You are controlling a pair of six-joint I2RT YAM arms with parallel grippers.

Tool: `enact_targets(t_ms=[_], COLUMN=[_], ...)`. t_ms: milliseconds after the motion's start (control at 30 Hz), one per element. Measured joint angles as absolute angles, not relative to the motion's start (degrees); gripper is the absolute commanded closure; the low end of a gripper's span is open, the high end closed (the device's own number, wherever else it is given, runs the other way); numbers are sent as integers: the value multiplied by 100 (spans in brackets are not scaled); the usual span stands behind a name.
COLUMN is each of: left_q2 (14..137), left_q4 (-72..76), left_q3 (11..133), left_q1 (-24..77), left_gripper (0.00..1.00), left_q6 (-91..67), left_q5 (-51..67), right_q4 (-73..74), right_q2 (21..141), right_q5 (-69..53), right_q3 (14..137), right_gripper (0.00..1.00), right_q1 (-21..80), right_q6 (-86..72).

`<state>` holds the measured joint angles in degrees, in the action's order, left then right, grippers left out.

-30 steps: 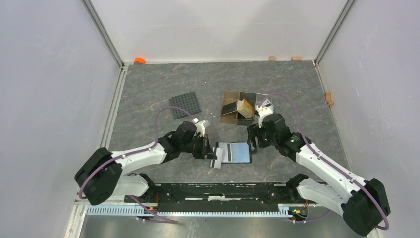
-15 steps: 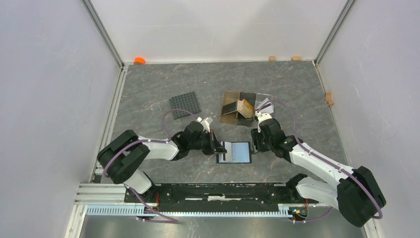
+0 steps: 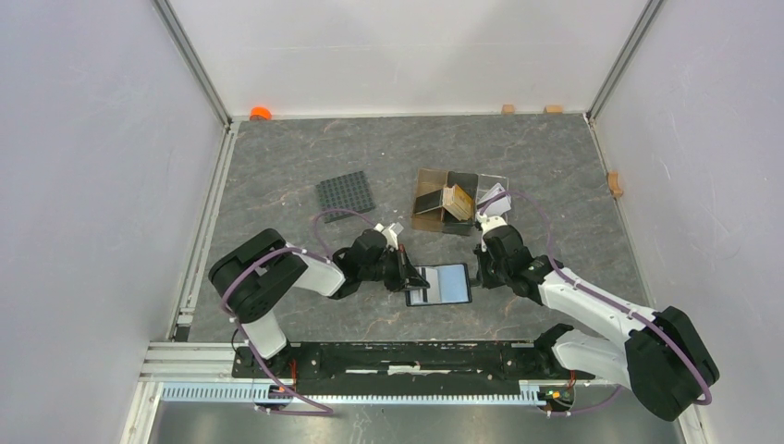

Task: Put the credit cards into the card holder
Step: Insert the credit card into the card holder.

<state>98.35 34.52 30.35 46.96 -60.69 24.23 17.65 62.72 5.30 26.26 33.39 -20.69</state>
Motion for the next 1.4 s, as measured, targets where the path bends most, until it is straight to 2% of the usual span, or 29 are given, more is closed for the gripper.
enact_targets(t_ms=[100, 1400], left_q2=[9935, 10798], left_q4=[3579, 4685], left_q3=[3059, 3168], left_q1=[4700, 4681], left_gripper=[98, 98], left_q6=[-6110, -6654], left_q5=[2443, 2731], right_q4=[1765, 1761], right_q2=[6272, 6383], right_q5=[565, 821], right_q3=[2624, 2534], right_gripper=[100, 100], right_q1=[3339, 3516], right_q6=[-2078, -2080])
